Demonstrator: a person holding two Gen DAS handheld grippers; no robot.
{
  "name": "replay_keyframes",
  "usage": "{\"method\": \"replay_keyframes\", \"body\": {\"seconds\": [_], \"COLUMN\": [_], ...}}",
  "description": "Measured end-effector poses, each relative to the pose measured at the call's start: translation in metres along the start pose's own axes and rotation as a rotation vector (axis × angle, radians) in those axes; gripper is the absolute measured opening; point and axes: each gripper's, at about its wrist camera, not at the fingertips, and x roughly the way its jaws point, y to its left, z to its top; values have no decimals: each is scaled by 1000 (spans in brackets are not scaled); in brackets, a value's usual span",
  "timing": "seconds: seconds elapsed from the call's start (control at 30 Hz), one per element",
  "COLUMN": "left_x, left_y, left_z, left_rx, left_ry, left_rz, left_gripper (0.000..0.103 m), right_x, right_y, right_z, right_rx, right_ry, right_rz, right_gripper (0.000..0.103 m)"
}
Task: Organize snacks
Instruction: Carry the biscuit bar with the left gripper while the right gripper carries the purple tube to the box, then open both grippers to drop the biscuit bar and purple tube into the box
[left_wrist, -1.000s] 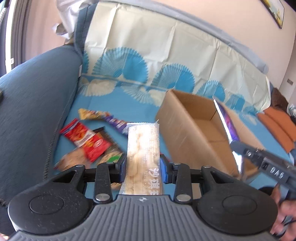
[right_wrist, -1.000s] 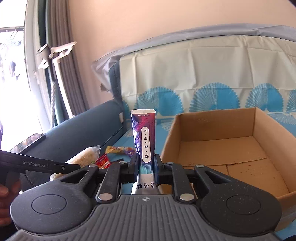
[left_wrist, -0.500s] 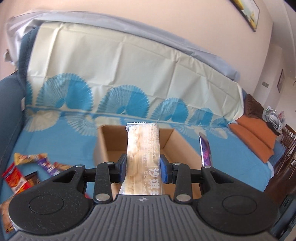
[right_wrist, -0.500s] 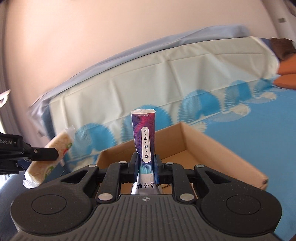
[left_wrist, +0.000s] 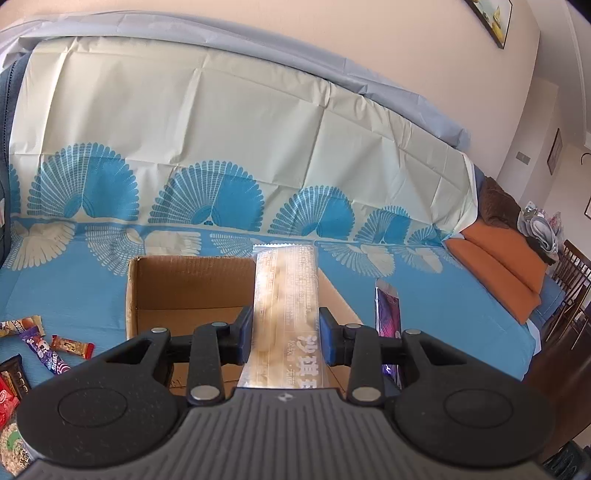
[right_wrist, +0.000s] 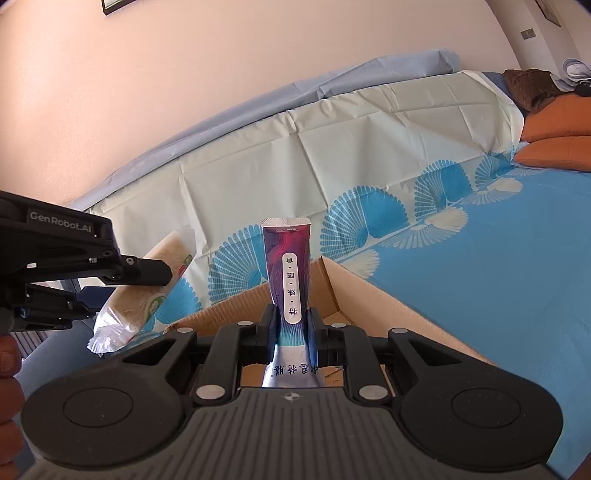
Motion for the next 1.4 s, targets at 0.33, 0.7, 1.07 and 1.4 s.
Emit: {"method": "replay_keyframes", "body": {"seconds": [0.33, 0.7, 1.07, 1.4], "left_x": [3, 4, 5, 7], "left_y": [-7, -14, -15, -14], "left_z": [4, 8, 10, 10], "left_rx": [10, 19, 18, -1], "left_ry": [-1, -10, -13, 9], "left_rz": [-7, -11, -17, -13], "left_gripper": [39, 39, 39, 49], "right_x": [3, 3, 2, 8], "right_y": [1, 0, 2, 4], "right_z": [2, 2, 2, -2], "right_rx": [0, 3, 0, 0], "right_ry": [7, 6, 8, 64], "right_rz": [1, 2, -1, 15], "right_gripper": [17, 17, 18, 31]}}
